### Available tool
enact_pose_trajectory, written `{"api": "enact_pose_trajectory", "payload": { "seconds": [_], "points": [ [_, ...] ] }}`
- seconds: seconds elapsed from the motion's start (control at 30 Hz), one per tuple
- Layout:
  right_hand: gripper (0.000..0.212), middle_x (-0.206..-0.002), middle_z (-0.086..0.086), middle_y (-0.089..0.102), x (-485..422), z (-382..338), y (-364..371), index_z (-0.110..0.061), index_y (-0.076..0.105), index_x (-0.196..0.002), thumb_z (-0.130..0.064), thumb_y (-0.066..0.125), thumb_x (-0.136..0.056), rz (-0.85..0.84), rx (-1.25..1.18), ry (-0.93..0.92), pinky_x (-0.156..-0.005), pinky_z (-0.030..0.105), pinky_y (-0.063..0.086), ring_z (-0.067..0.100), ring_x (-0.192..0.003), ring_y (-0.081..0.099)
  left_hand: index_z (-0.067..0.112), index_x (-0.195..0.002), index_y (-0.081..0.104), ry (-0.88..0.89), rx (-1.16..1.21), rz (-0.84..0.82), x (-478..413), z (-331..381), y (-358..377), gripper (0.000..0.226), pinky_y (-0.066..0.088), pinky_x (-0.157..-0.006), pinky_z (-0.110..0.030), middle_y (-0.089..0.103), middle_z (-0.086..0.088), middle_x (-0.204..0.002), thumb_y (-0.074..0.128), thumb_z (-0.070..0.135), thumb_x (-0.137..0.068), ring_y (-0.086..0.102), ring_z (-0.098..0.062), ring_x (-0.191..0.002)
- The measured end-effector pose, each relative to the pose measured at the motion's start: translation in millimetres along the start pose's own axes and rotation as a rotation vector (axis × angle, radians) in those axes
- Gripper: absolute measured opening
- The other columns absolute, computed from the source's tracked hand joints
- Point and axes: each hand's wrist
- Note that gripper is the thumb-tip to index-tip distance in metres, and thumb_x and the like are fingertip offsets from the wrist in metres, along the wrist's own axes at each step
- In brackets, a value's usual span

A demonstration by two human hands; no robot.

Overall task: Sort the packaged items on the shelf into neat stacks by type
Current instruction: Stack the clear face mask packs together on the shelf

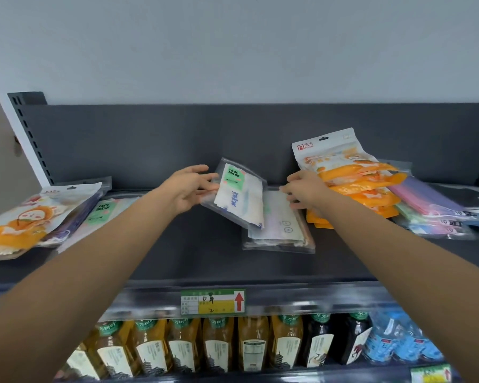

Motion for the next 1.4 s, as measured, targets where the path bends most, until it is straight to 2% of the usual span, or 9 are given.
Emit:
{"api": "enact_pose_trajectory", "payload": {
  "seconds": [0.13,0.27,0.43,0.7,0.87,1.0,1.1,1.3,1.4],
  "points": [
    [0.028,-0.12,0.015,0.05,7.3,-6.6,3.0,-0.005,0.05,-0.119,-0.012,0.059,-0.093,-0.093,0.016,0.049,-0.089,0.041,0.054,0.027,-0.098,0.055,0.005,-0.138,0.042,-0.055,0.044,-0.036,0.2,-7.6,5.3,0.059,0.059,-0.054,-0.027,0.058,-0.015,-0.13,0.05,-0.022,-0.086,0.066,-0.021,-0.088],
    [0.04,-0.132,0.027,0.051,4.8,-7.0,9.0,0.008,0.051,-0.126,-0.012,0.059,-0.092,-0.043,0.183,-0.019,-0.101,0.051,0.046,0.037,-0.111,0.058,-0.003,-0.135,0.042,-0.115,-0.013,-0.02,-0.1,-27.5,17.5,0.055,0.061,-0.059,-0.03,0.063,-0.017,-0.112,0.056,-0.019,-0.084,0.067,-0.024,-0.081],
    [0.029,-0.102,0.01,0.054,5.0,-9.9,17.9,-0.002,0.057,-0.109,-0.022,0.062,-0.088,0.012,0.334,-0.075,-0.074,0.031,0.038,0.025,-0.092,0.05,0.004,-0.138,0.043,0.065,-0.638,-0.03,-4.3,-40.5,18.2,0.068,0.051,-0.084,-0.029,0.056,-0.015,-0.128,0.077,0.009,-0.08,0.06,-0.023,-0.106],
    [0.05,-0.128,0.026,0.058,19.0,-39.2,87.7,0.011,0.053,-0.126,-0.017,0.067,-0.086,0.005,0.3,-0.205,-0.101,0.047,0.044,0.037,-0.117,0.056,0.005,-0.129,0.056,0.223,-0.979,0.307,2.5,-0.8,-77.9,0.06,0.044,-0.101,-0.033,0.061,-0.009,-0.127,0.079,0.028,-0.078,0.057,-0.024,-0.116],
    [0.048,-0.107,0.009,0.055,26.0,-68.5,160.7,-0.002,0.051,-0.127,-0.018,0.07,-0.086,-0.19,0.108,-0.151,-0.096,0.043,0.051,0.026,-0.107,0.057,0.007,-0.126,0.051,0.09,-1.301,0.403,22.2,9.0,-147.0,0.063,0.047,-0.092,-0.037,0.058,-0.012,-0.129,0.072,0.043,-0.078,0.055,-0.031,-0.115],
    [0.049,-0.138,0.012,0.045,37.3,-88.6,211.2,-0.002,0.045,-0.132,-0.012,0.066,-0.089,-0.34,-0.03,-0.029,-0.097,0.04,0.051,0.027,-0.123,0.049,0.008,-0.141,0.038,-0.024,-1.382,0.386,34.2,8.4,-174.9,0.074,0.046,-0.093,-0.036,0.054,-0.012,-0.133,0.068,0.043,-0.083,0.054,-0.031,-0.117],
    [0.05,-0.137,0.011,0.042,40.8,-97.7,238.3,-0.002,0.041,-0.133,-0.005,0.064,-0.089,-0.354,-0.148,0.041,-0.098,0.038,0.05,0.026,-0.126,0.046,0.009,-0.132,0.047,-0.028,-1.415,0.358,36.6,7.2,-184.6,0.054,0.045,-0.082,-0.032,0.057,-0.011,-0.127,0.062,0.036,-0.087,0.055,-0.028,-0.11],
    [0.019,-0.08,0.007,0.054,40.8,-106.4,260.6,-0.005,0.053,-0.08,0.01,0.064,-0.084,-0.369,-0.317,0.202,-0.058,0.021,0.048,0.015,-0.07,0.054,0.011,-0.121,0.056,-0.016,-1.338,0.316,37.0,8.2,-193.4,0.035,0.046,-0.084,-0.032,0.058,-0.009,-0.124,0.055,0.026,-0.09,0.055,-0.026,-0.107],
    [0.019,-0.074,0.009,0.057,37.9,-103.2,260.1,-0.003,0.055,-0.084,0.015,0.061,-0.083,-0.354,-0.349,0.219,-0.049,0.022,0.045,0.015,-0.061,0.054,0.01,-0.115,0.059,0.02,-1.243,0.3,37.0,10.9,-192.4,0.035,0.045,-0.079,-0.032,0.06,-0.007,-0.115,0.061,0.031,-0.087,0.056,-0.023,-0.101]
  ]
}}
Point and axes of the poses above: each hand's wrist, its own x-axis away from the middle knuckle, its own y-axis out of the palm, z = x × y
